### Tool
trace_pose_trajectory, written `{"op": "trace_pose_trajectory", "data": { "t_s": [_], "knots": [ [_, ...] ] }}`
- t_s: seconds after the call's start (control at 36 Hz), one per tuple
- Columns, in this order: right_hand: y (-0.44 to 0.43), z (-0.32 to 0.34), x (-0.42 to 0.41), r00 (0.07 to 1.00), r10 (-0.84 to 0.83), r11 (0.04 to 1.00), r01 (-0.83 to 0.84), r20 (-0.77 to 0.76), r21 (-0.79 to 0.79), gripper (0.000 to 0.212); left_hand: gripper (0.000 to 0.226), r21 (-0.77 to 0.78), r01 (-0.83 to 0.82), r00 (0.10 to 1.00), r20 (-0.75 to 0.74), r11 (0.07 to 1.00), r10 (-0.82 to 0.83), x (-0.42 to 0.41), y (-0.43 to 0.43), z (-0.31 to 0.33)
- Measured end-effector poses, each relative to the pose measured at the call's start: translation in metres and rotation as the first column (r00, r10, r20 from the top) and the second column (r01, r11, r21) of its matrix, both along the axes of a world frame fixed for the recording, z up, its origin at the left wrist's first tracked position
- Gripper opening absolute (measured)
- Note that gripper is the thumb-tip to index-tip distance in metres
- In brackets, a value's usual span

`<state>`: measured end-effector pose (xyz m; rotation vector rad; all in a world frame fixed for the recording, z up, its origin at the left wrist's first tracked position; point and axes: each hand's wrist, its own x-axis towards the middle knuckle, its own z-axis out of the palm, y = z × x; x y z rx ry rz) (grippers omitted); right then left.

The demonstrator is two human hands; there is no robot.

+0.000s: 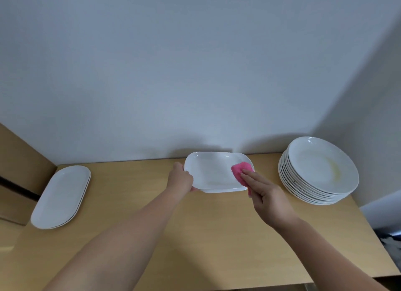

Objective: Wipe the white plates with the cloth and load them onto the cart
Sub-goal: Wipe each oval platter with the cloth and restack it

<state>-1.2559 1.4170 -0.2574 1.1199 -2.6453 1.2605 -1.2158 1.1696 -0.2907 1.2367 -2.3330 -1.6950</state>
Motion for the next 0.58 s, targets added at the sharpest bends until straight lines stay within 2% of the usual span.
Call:
{"op": "trace_pose_trajectory", "data": {
  "t_s": [0.19,0.31,0.58],
  "knots": [
    [-0.036,0.007,0.015,0.998,0.053,0.999,-0.052,0.039,-0.012,0.049,0.02,-0.074,-0.075,0.997,-0.015,0.994,0.074,0.061,-0.033,-0.002],
    [-0.069,0.003,0.033,0.99,0.114,0.993,-0.115,0.078,0.005,0.046,0.012,-0.076,-0.125,0.992,0.013,0.989,0.126,0.105,-0.054,-0.008],
    [-0.128,-0.013,0.078,0.977,0.194,0.978,-0.2,0.088,0.059,0.047,0.014,-0.042,-0.187,0.981,0.033,0.981,0.189,0.181,-0.08,-0.033]
  ]
}}
